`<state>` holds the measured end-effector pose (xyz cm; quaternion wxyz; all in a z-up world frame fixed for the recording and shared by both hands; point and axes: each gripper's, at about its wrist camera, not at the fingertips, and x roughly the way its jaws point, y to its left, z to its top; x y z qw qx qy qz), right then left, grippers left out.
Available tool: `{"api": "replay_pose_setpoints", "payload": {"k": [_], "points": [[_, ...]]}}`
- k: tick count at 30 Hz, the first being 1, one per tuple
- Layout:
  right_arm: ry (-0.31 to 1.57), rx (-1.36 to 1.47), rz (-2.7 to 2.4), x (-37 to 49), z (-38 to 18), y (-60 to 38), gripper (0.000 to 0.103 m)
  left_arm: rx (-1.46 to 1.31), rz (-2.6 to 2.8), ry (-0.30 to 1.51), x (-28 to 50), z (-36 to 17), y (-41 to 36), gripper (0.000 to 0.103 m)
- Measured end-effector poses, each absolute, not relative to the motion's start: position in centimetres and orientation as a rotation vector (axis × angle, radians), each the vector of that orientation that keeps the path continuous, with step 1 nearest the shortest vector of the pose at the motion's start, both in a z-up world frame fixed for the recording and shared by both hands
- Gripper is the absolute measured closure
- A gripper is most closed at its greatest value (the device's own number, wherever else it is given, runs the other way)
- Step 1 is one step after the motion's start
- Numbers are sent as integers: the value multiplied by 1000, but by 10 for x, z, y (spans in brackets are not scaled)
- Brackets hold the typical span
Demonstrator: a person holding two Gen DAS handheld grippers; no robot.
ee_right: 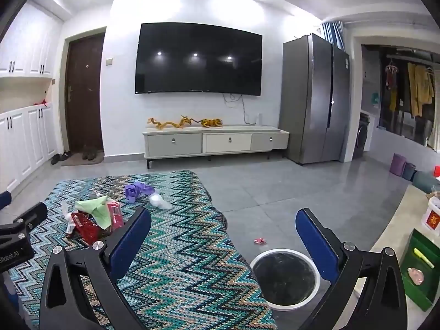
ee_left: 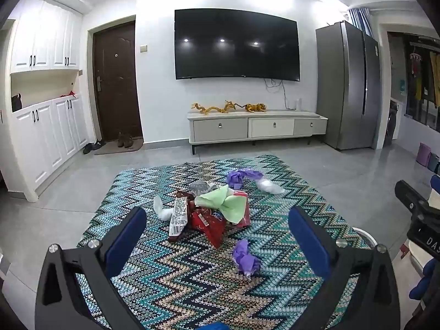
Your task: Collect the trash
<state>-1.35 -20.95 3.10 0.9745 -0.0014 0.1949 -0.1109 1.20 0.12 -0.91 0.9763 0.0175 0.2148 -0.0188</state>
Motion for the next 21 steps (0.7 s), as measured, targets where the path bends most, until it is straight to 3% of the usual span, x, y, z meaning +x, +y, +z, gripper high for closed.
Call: {"api": "replay_pose_setpoints", "payload": {"k": [21], "points": [[369, 15, -248, -16, 31, -209, 0, 42, -52, 435, 12, -9, 4, 0]]}}
